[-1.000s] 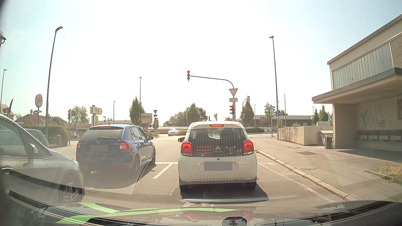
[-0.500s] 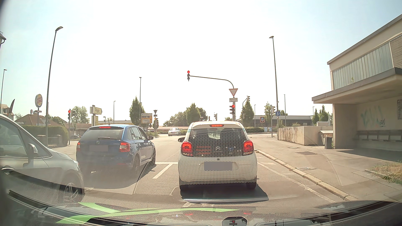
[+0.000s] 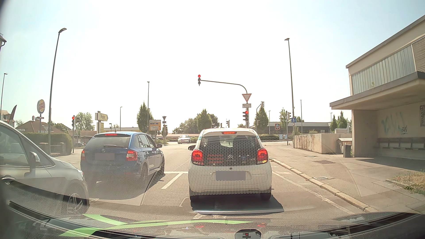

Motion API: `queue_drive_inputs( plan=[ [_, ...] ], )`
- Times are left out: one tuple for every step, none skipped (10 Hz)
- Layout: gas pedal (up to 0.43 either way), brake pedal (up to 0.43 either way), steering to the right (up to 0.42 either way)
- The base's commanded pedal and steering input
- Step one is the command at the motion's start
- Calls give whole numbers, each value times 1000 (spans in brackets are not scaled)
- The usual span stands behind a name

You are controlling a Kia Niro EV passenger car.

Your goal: Follow the waypoints while adhering to traffic rules and regulations

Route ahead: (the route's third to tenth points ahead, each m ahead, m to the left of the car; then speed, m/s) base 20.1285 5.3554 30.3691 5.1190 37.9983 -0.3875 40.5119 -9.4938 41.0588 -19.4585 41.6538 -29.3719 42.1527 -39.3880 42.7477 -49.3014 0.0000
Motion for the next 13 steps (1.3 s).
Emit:
queue_drive_inputs(
  plan=[
    [0,256,20],
    [0,256,20],
    [0,256,20],
    [0,256,20],
    [0,256,20],
    [0,256,20],
    [0,256,20],
    [0,256,20],
    [0,256,20],
    [0,256,20],
    [0,256,20],
    [0,256,20],
    [0,256,20]
  ],
)
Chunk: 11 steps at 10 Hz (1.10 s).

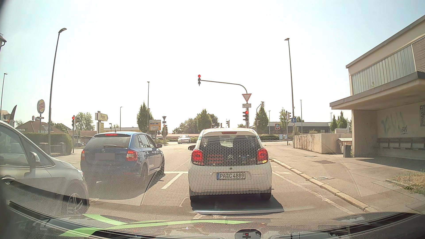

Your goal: Follow the waypoints while adhering to traffic rules and regulations

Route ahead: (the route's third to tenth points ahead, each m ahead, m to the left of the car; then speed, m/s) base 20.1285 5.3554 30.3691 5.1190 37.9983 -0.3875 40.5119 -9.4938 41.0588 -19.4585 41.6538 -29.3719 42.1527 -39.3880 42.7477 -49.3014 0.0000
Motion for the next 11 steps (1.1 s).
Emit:
queue_drive_inputs(
  plan=[
    [0,256,20],
    [0,256,20],
    [0,256,20],
    [0,256,20],
    [0,256,20],
    [0,256,17],
    [0,256,14],
    [0,256,12],
    [0,256,12],
    [0,256,12],
    [0,256,13]
  ],
)
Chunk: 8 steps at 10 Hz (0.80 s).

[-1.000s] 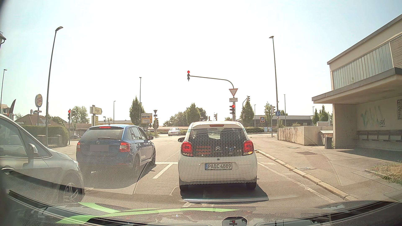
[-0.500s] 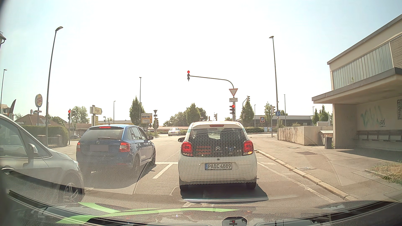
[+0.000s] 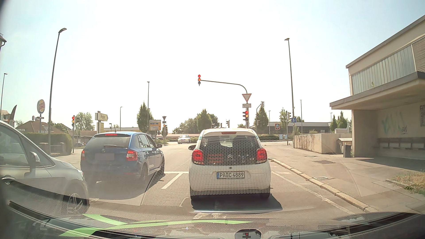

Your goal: Follow the waypoints while adhering to traffic rules and regulations

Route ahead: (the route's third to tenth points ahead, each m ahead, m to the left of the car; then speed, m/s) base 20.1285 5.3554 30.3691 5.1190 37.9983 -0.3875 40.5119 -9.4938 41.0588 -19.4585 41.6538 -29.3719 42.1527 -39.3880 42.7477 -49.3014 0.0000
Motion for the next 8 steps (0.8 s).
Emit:
queue_drive_inputs(
  plan=[
    [0,256,13],
    [0,256,13],
    [0,256,14],
    [0,256,14],
    [0,256,14],
    [0,256,14],
    [0,256,14],
    [0,238,14]
  ],
)
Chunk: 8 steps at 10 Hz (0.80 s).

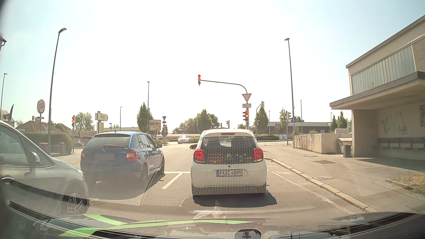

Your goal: Follow the waypoints while adhering to traffic rules and regulations

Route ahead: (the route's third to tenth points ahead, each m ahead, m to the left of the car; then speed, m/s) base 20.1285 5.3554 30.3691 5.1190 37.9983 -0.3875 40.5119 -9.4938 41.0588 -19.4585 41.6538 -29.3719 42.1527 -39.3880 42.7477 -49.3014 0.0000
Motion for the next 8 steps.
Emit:
queue_drive_inputs(
  plan=[
    [0,232,14],
    [0,207,14],
    [0,195,14],
    [0,165,13],
    [0,91,13],
    [0,0,13],
    [0,0,13],
    [0,0,13]
  ],
)
